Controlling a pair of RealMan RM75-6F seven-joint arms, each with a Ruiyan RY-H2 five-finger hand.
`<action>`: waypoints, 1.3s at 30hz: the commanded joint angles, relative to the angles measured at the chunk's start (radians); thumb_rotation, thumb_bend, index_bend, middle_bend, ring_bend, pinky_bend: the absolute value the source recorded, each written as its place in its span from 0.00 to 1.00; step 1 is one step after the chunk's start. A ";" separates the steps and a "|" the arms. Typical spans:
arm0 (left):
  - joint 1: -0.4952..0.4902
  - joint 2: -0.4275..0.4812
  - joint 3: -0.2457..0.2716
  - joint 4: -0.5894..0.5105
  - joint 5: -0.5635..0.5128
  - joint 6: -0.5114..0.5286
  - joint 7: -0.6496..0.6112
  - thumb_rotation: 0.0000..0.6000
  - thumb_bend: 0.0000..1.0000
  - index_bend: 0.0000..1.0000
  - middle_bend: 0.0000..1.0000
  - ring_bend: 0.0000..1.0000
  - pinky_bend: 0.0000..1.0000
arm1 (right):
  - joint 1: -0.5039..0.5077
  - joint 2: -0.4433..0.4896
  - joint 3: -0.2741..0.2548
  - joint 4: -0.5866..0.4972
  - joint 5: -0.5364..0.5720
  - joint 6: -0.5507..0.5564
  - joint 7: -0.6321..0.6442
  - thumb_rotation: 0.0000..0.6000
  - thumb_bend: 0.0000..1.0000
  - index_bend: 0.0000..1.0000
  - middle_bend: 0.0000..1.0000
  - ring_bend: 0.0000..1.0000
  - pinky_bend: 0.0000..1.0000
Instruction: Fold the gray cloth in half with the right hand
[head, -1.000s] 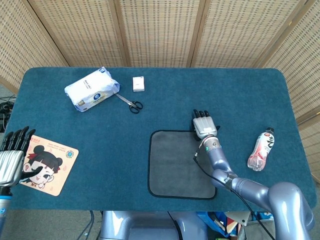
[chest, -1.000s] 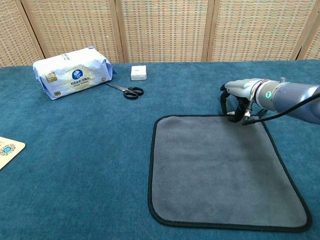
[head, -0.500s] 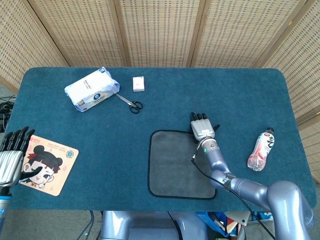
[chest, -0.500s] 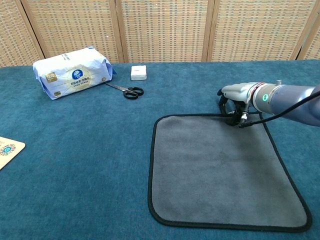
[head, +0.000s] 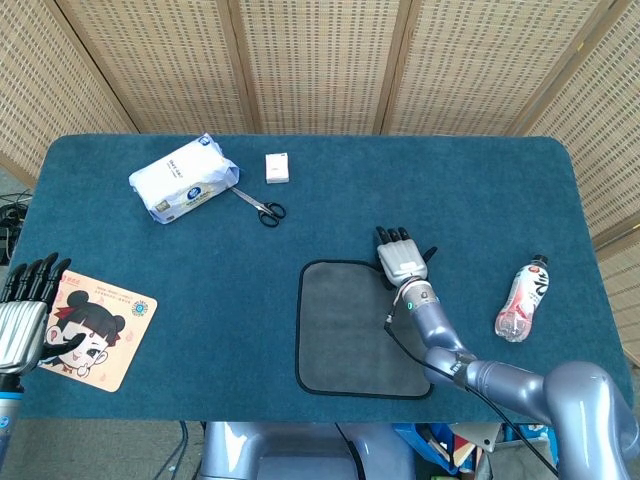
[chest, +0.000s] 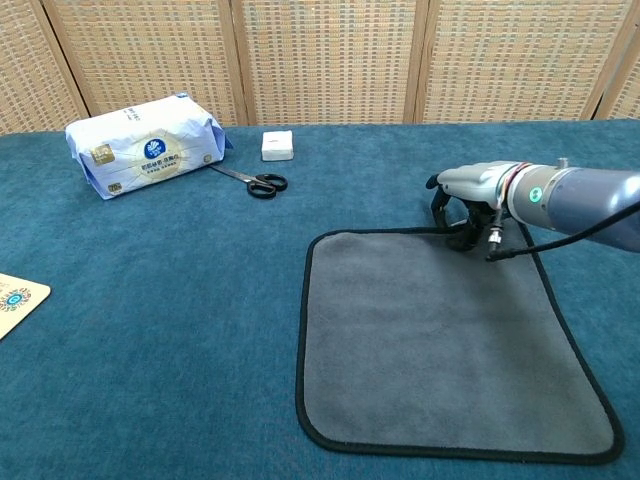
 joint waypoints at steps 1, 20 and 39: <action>-0.001 0.001 0.001 -0.001 0.003 -0.002 -0.001 1.00 0.10 0.00 0.00 0.00 0.00 | -0.025 0.041 -0.015 -0.062 -0.060 0.012 0.039 1.00 0.59 0.60 0.00 0.00 0.00; 0.009 0.008 0.025 -0.021 0.065 0.027 0.001 1.00 0.10 0.00 0.00 0.00 0.00 | -0.187 0.205 -0.116 -0.370 -0.411 0.161 0.219 1.00 0.59 0.60 0.00 0.00 0.00; 0.025 0.013 0.042 -0.035 0.112 0.056 -0.002 1.00 0.10 0.00 0.00 0.00 0.00 | -0.325 0.217 -0.242 -0.423 -0.646 0.289 0.242 1.00 0.59 0.61 0.00 0.00 0.00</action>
